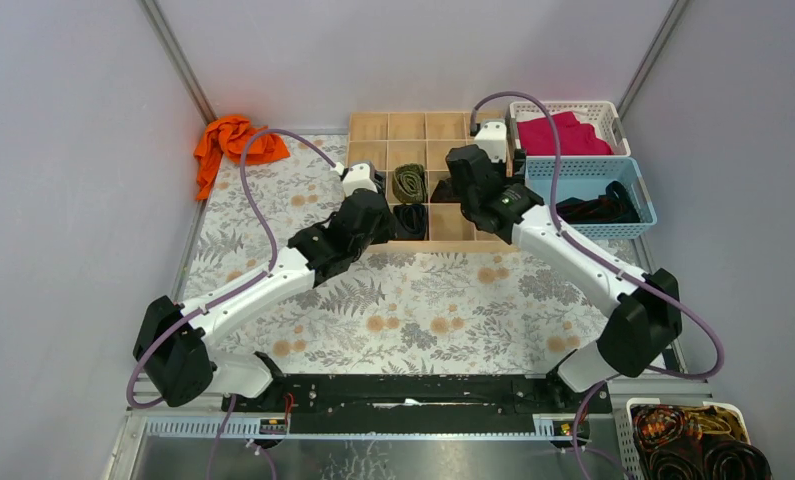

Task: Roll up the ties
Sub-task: Pick up the tie from the bin.

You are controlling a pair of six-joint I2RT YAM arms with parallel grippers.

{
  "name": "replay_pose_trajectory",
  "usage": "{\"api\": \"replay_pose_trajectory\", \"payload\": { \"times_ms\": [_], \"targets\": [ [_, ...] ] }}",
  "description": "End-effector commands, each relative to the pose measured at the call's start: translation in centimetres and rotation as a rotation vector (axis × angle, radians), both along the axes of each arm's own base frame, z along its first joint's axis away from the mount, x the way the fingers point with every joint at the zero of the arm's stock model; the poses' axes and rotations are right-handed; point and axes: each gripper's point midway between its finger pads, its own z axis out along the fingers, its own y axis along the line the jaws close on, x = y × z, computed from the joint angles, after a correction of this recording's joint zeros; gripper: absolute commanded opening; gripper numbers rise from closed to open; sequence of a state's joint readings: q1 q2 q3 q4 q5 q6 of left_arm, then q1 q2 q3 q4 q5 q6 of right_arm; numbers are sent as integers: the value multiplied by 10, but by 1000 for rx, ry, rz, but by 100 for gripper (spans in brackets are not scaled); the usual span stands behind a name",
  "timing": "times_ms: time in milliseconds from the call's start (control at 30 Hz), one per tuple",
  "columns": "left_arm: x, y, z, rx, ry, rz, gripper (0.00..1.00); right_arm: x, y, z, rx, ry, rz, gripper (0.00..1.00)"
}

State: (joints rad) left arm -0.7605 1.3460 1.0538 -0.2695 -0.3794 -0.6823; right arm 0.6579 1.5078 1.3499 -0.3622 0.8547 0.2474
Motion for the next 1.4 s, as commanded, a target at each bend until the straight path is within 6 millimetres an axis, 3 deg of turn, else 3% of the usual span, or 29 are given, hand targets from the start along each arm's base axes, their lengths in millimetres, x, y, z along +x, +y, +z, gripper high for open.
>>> {"api": "replay_pose_trajectory", "payload": {
  "times_ms": [0, 100, 300, 467, 667, 833, 967, 1133, 1367],
  "targets": [
    [4, 7, 0, 8, 3, 10, 35, 3, 3, 3, 13, -1, 31, 100],
    [13, 12, 5, -50, 6, -12, 38, 12, -14, 4, 112, -30, 4, 100],
    [34, 39, 27, -100, -22, 12, 49, 56, -82, 7, 160, 17, -146, 100],
    [42, 50, 36, -82, -56, 23, 55, 91, -150, -36, 261, 119, -279, 97],
    [49, 57, 21, -85, -39, 19, 56, 105, -189, -91, 281, 224, -347, 95],
    [57, 55, 7, -97, -22, 10, 56, 104, -205, -144, 344, 350, -386, 94],
    [61, 53, -2, -111, -4, -7, 56, 100, -217, -173, 358, 413, -427, 95],
    [63, 59, -9, -124, 4, 2, 56, 89, -223, -195, 366, 480, -461, 93],
    [64, 65, -20, -137, 21, 8, 56, 90, -215, -213, 394, 523, -435, 75]
  ]
}}
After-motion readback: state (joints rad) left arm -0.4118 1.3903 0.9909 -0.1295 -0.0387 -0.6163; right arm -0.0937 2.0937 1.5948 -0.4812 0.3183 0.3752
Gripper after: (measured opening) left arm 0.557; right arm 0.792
